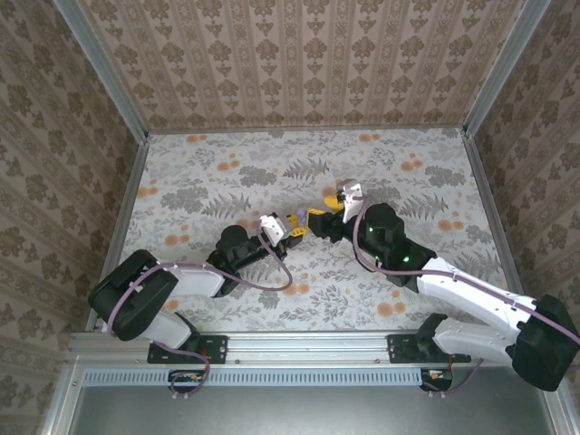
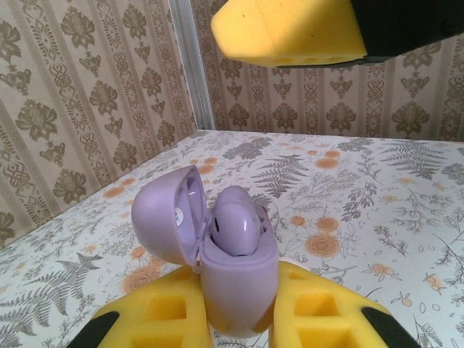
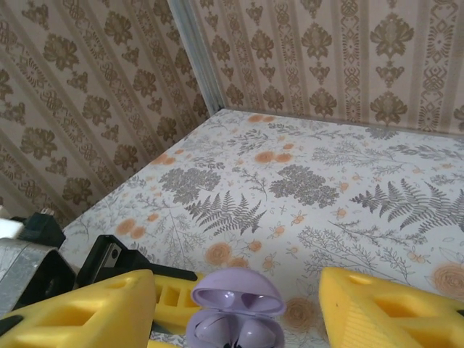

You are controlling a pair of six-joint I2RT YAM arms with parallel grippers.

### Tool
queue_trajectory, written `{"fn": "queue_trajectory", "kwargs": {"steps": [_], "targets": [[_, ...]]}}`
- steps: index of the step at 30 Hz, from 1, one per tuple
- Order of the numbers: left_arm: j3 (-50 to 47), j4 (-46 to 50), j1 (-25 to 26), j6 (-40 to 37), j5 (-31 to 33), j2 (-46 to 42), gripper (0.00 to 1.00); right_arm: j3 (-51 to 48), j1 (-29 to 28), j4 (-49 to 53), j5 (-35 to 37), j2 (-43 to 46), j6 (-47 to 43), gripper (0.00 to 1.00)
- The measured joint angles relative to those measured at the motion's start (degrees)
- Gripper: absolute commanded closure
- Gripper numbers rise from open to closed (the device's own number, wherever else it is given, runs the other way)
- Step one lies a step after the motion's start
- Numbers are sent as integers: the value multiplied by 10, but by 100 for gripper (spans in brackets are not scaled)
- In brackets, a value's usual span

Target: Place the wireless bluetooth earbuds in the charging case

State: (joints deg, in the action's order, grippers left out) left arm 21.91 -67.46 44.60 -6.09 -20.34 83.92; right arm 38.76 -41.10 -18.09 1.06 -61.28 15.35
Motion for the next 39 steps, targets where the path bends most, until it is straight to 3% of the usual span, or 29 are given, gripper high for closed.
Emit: {"fn": "queue_trajectory", "kwargs": {"steps": [9,14,25,32,39], "targets": [[20,15,-4,14,-56,-1,97,-3,58,14,-53,2,-2,17],[23,24,-6,15,-85,-6,97,-10,97,21,-96,20,-22,0],[24,58,-9,18,-124,-35,97,-43,158,17,-239,62,-130,0],[26,84,-9,18,-135,-53,97,-26,196,62,-366,17,-260,0],[29,105,-9,13,-143,-61,97,-12,196,94,-421,-24,-373,0]]}}
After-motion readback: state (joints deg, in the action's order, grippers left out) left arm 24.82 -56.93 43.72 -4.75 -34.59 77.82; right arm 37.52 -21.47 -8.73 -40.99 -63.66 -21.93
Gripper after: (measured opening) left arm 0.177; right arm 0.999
